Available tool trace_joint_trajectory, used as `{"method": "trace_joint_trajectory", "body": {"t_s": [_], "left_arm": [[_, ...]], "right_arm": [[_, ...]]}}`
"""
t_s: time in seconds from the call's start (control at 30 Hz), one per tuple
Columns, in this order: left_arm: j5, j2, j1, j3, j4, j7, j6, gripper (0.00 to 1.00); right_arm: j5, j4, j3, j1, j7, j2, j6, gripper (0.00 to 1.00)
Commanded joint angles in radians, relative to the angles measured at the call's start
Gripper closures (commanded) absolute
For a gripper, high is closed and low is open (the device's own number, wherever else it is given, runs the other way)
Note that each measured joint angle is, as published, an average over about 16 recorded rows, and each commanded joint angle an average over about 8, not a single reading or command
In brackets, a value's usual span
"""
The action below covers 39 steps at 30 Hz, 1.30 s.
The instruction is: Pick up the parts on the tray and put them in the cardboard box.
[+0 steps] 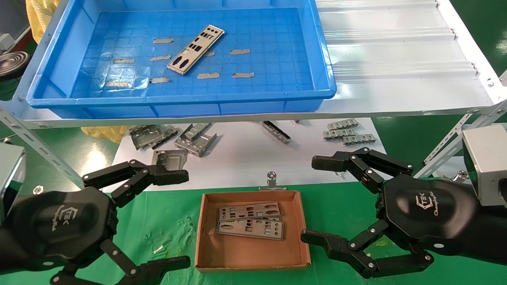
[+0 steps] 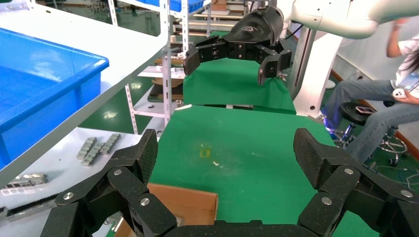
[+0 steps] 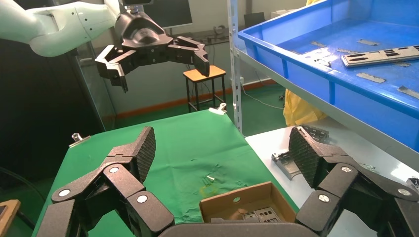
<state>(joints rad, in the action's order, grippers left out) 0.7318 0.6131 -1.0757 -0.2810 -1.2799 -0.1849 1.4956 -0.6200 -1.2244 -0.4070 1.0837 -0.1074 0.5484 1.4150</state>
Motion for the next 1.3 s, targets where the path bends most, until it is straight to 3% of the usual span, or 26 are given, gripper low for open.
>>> {"method": "trace_joint_trajectory", "body": {"t_s": [0.03,1.3], "left_arm": [[0.0,0.0,0.0,0.0,0.0,0.0,0.0,0.0],[0.0,0.001,-0.001,-0.001,0.001,0.001,0.0,0.0]], "right_arm": [[0.0,0.0,0.0,0.0,0.0,0.0,0.0,0.0],[0.0,0.0,0.0,0.0,0.0,0.0,0.0,0.0]]}}
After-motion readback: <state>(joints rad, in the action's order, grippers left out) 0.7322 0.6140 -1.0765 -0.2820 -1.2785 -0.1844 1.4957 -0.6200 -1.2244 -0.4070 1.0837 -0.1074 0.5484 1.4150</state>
